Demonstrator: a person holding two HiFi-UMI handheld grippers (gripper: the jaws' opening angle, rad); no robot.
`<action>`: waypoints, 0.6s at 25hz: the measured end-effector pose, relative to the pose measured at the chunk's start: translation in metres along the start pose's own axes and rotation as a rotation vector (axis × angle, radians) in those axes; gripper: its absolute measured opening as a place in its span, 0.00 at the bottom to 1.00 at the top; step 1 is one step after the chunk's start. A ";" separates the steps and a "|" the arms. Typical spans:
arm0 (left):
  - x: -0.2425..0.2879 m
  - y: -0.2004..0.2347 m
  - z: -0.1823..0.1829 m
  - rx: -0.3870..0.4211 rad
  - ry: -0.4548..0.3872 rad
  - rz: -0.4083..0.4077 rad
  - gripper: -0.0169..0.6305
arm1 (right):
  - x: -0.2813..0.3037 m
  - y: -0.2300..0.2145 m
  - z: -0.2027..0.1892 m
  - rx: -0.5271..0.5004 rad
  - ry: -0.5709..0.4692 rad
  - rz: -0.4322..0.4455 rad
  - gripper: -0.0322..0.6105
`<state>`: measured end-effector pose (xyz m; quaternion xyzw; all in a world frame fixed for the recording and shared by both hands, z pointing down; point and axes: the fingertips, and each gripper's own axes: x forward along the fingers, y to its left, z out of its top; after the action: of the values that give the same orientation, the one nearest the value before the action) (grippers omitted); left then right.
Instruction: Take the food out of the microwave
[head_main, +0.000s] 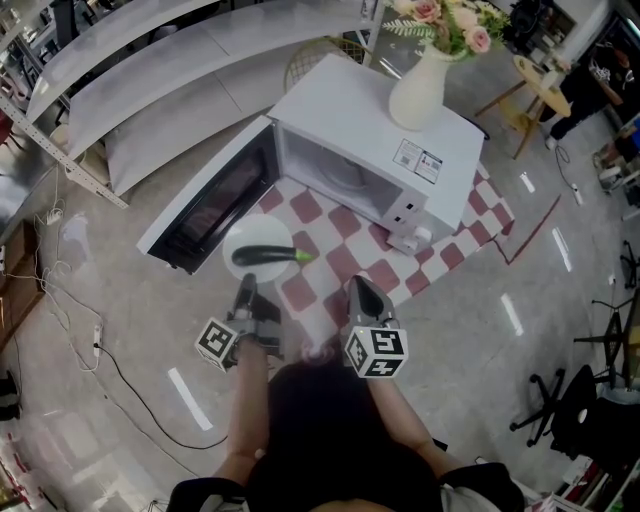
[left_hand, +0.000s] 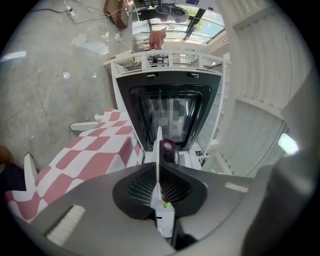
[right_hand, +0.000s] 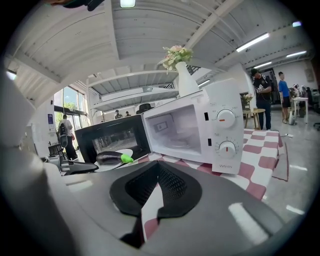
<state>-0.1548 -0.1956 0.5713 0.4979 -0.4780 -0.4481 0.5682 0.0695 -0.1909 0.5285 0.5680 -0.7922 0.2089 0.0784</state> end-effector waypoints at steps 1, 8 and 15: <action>-0.001 -0.001 0.002 -0.002 -0.006 -0.003 0.06 | -0.001 -0.002 0.001 0.000 -0.007 -0.008 0.05; -0.013 -0.006 0.013 -0.003 -0.053 0.001 0.06 | -0.011 -0.016 0.010 -0.009 -0.057 -0.078 0.05; -0.017 -0.021 0.008 0.009 -0.068 -0.026 0.06 | -0.019 -0.019 0.018 -0.037 -0.101 -0.102 0.05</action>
<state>-0.1655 -0.1822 0.5488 0.4911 -0.4923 -0.4700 0.5436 0.0961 -0.1871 0.5097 0.6159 -0.7689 0.1611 0.0595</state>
